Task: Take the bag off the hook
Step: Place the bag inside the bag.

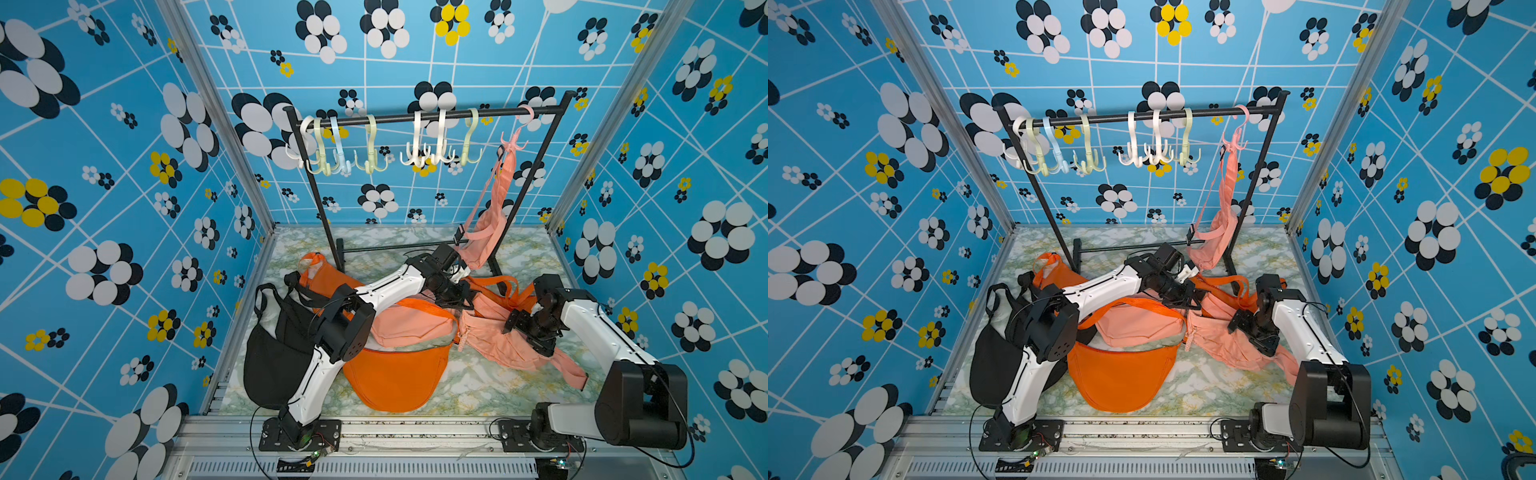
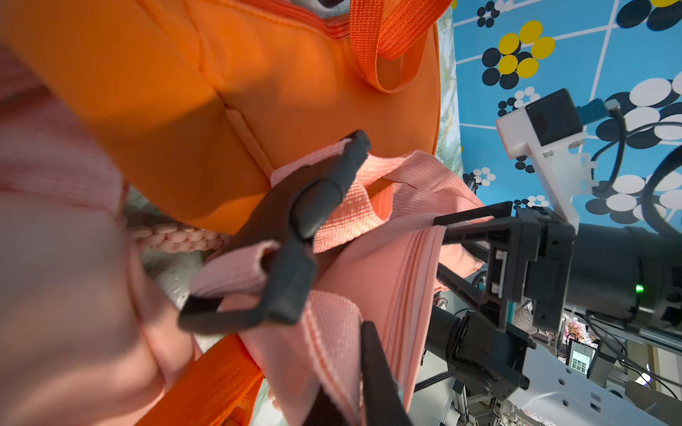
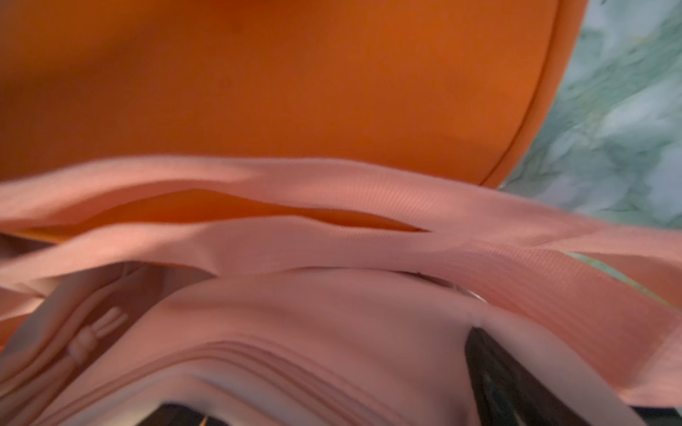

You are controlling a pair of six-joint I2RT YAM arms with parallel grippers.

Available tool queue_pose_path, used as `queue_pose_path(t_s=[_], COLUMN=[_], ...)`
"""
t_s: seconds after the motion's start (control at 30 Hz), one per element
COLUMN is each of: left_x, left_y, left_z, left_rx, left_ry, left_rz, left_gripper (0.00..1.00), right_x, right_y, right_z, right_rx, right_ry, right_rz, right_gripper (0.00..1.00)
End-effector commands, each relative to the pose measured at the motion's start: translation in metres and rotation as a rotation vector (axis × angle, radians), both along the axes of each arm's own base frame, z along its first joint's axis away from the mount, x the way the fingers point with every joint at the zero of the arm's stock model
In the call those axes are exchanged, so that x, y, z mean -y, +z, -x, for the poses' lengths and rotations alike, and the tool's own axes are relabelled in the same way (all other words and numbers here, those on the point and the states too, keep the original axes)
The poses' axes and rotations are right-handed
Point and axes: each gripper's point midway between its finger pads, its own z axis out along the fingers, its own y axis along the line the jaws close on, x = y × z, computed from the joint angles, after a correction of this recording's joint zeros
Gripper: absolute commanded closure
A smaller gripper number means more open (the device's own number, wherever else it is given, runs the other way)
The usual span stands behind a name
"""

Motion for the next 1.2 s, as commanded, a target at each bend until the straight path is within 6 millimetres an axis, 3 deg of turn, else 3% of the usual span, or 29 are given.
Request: queue_pose_path(t_s=[0.0,0.27,0.4,0.5,0.57,0.83,0.93,1.03,1.17], left_x=[-0.010,-0.011,-0.012,-0.013,-0.014,-0.013,-0.013,-0.013,-0.012], left_y=[0.003,-0.001,-0.002,-0.003,-0.003,-0.003,-0.003,-0.002,0.002], left_z=[0.002,0.005,0.004,0.005,0.006,0.008,0.008,0.008,0.007], left_rx=[-0.022,-0.037,-0.033,-0.037,-0.038,-0.045,-0.050,-0.051,-0.043], left_ry=[0.010,0.004,0.006,0.003,0.001,-0.006,-0.007,-0.007,-0.008], left_rz=[-0.009,-0.011,-0.015,-0.020,-0.021,-0.016,-0.015,-0.014,-0.012], left_gripper=[1.00,1.00,1.00,1.00,1.00,1.00,1.00,1.00,0.96], right_x=[0.039,0.068,0.072,0.065,0.065,0.102,0.114,0.112,0.090], right_y=[-0.002,0.038,0.036,0.034,0.043,0.133,0.157,0.162,0.149], right_z=[-0.022,-0.085,-0.104,-0.111,-0.116,-0.114,-0.115,-0.118,-0.119], right_rx=[0.089,0.243,0.203,0.185,0.210,0.332,0.364,0.372,0.383], right_ry=[-0.140,-0.180,-0.146,-0.115,-0.112,-0.102,-0.109,-0.103,-0.082], right_rz=[0.155,0.283,0.296,0.258,0.255,0.501,0.576,0.563,0.429], right_gripper=[0.04,0.04,0.01,0.01,0.01,0.01,0.01,0.01,0.01])
